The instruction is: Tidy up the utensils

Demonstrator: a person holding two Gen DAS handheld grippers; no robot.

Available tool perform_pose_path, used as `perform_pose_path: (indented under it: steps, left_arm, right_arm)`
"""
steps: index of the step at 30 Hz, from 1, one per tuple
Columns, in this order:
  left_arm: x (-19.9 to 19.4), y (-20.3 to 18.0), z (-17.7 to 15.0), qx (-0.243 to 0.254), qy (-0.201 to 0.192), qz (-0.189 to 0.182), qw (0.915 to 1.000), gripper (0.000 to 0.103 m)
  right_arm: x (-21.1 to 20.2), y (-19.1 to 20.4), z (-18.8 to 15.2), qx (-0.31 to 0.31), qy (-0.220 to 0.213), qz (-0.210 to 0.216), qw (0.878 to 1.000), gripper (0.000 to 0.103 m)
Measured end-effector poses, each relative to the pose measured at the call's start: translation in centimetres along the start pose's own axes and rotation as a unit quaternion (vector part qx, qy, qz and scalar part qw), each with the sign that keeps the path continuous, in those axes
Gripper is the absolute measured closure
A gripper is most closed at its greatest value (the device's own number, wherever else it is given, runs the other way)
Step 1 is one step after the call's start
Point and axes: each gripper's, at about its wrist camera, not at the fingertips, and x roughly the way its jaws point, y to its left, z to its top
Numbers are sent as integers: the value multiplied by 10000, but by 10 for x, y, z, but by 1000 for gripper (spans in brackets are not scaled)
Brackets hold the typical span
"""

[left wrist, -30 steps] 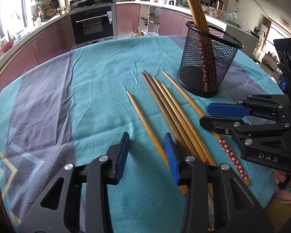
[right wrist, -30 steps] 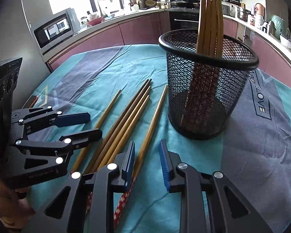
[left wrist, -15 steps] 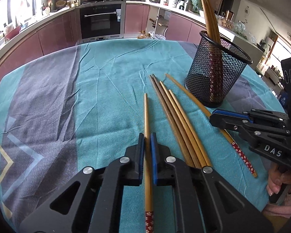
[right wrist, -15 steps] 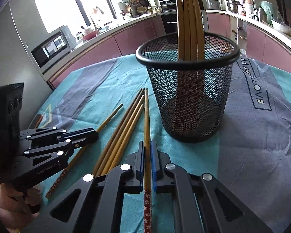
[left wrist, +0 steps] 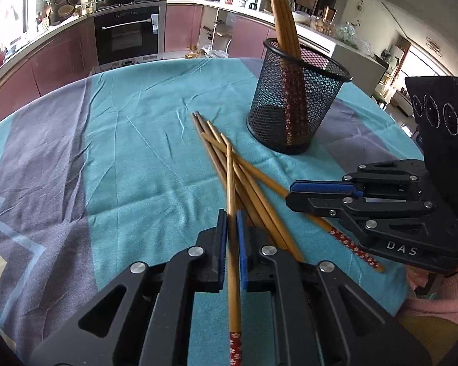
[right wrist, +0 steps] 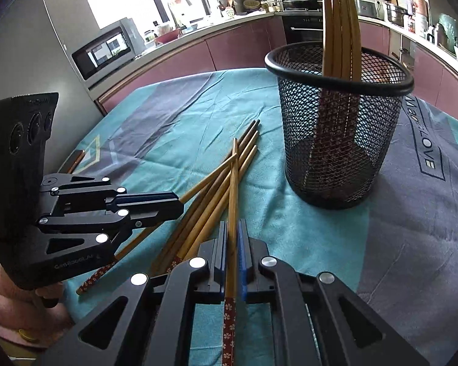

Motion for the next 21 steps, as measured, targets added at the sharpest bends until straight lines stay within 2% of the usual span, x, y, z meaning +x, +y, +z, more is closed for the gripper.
perform_pose_path:
  steps: [12,21]
  left_arm:
    - [9,4,7,18,105,94,9999,95]
    - [-40,-2,27,33,-460,-370,9983,96]
  right_arm:
    - [12,0,8,-46,-40,-57,10000,97]
    - [-44,-5,19,6,-850,125,9963,97]
